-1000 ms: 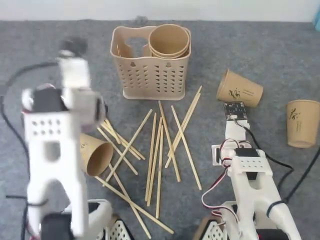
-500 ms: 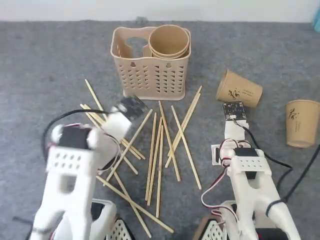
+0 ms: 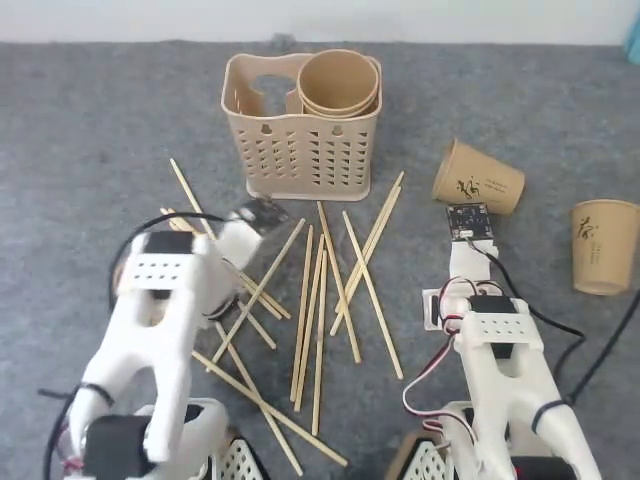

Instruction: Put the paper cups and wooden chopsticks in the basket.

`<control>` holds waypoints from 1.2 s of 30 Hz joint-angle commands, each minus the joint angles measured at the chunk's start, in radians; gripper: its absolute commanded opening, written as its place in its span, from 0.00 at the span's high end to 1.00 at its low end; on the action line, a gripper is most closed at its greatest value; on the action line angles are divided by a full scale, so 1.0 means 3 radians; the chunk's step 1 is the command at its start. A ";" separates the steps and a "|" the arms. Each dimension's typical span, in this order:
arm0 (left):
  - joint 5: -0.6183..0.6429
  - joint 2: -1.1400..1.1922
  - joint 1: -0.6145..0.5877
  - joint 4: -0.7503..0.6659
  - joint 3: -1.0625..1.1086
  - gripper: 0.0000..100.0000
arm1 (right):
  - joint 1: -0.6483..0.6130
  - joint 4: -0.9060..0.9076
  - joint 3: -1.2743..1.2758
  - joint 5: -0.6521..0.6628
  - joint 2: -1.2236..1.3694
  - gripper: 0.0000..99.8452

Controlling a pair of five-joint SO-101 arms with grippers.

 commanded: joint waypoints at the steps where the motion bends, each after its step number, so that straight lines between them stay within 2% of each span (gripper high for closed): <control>1: 0.0302 -0.0368 -0.0665 -0.0823 0.0120 0.99 | -0.0023 -0.0033 -0.0020 0.0046 -0.0100 0.99; 5: 0.0511 -0.0634 -0.1238 -0.1325 0.0141 0.99 | -0.0023 -0.0033 -0.0020 0.0046 -0.0100 0.99; 9: 0.0619 -0.0547 -0.1616 -0.1683 0.0141 0.99 | -0.0023 -0.0033 -0.0020 0.0046 -0.0100 0.99; 15: 0.0624 -0.0194 -0.2020 -0.1841 -0.0008 0.99 | -0.0023 -0.0028 -0.0020 0.0046 -0.0100 0.99; 18: 0.0624 -0.0179 -0.2138 -0.1647 -0.0171 0.98 | -0.0023 -0.0028 -0.0020 0.0046 -0.0100 0.99; 21: 0.0624 -0.0215 -0.2174 -0.1166 -0.0468 0.98 | -0.0023 -0.0033 -0.0020 0.0046 -0.0100 0.99; 25: 0.0634 -0.0409 -0.2143 -0.0440 -0.0903 0.91 | -0.0023 -0.0033 -0.0020 0.0046 -0.0100 0.99; 28: 0.0696 -0.0650 -0.2071 -0.0138 -0.1118 0.87 | -0.0023 -0.0033 -0.0020 0.0046 -0.0100 0.99; 34: 0.0752 -0.1309 -0.1826 0.0332 -0.1020 0.87 | -0.0023 -0.0033 -0.0020 0.0046 -0.0100 0.99; 36: 0.0752 -0.1514 -0.1698 0.0348 -0.0846 0.87 | -0.0023 -0.0033 -0.0020 0.0046 -0.0100 0.99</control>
